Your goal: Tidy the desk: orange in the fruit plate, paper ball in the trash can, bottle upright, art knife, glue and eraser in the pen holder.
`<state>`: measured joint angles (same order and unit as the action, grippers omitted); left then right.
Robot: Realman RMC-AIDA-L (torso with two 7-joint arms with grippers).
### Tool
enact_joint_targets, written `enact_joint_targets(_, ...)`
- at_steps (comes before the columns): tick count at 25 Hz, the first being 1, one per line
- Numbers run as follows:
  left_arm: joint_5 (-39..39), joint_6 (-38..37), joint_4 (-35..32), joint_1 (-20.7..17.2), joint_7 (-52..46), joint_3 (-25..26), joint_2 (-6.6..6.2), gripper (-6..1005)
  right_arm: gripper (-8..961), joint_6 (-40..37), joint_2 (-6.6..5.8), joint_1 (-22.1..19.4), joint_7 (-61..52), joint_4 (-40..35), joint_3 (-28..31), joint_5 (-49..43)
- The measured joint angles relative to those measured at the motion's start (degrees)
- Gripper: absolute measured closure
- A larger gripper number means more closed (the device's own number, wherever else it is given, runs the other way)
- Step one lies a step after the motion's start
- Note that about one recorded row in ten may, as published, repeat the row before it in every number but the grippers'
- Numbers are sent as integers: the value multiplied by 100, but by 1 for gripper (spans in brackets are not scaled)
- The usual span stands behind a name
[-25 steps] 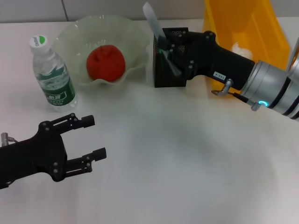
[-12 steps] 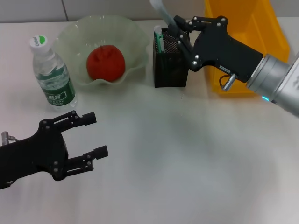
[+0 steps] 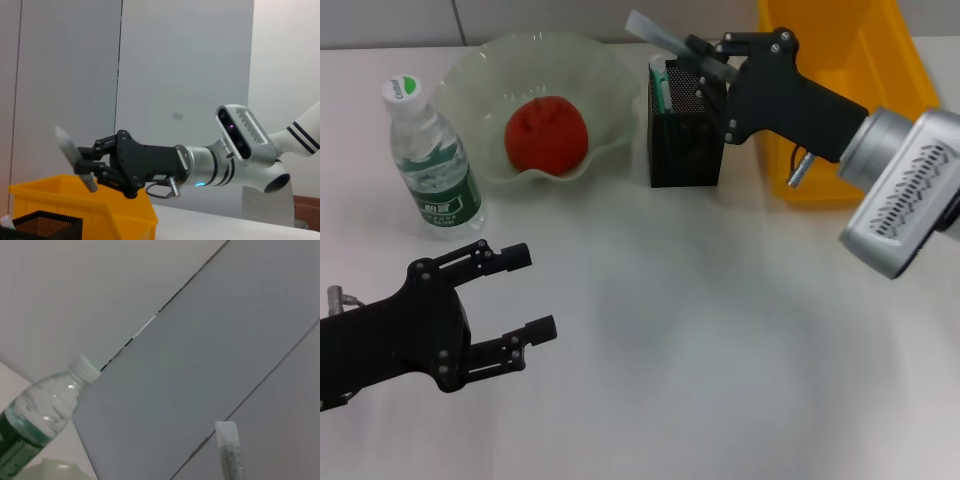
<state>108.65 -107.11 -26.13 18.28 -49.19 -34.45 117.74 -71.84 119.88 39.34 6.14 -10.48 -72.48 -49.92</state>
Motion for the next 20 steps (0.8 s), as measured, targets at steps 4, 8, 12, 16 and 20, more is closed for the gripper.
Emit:
enact_joint_targets(4,-41,-13,3,6,13,0,2,223,828,155,0,158,112,-8,-29,0)
enact_joint_targets(8,-44,-42,2,22,3,0,4,223,828,368,0,346,36,112,-44,0)
enact_joint_targets(12,-48,-59,0,23,11,0,4,223,828,685,0,641,-269,405,-44,-2)
enact_joint_targets(16,-55,-147,-25,4,46,-5,12,223,829,830,0,683,-289,440,-45,-3)
enact_joint_targets(20,-55,-201,2,-53,213,-10,16,223,829,979,0,722,-292,442,-47,-1)
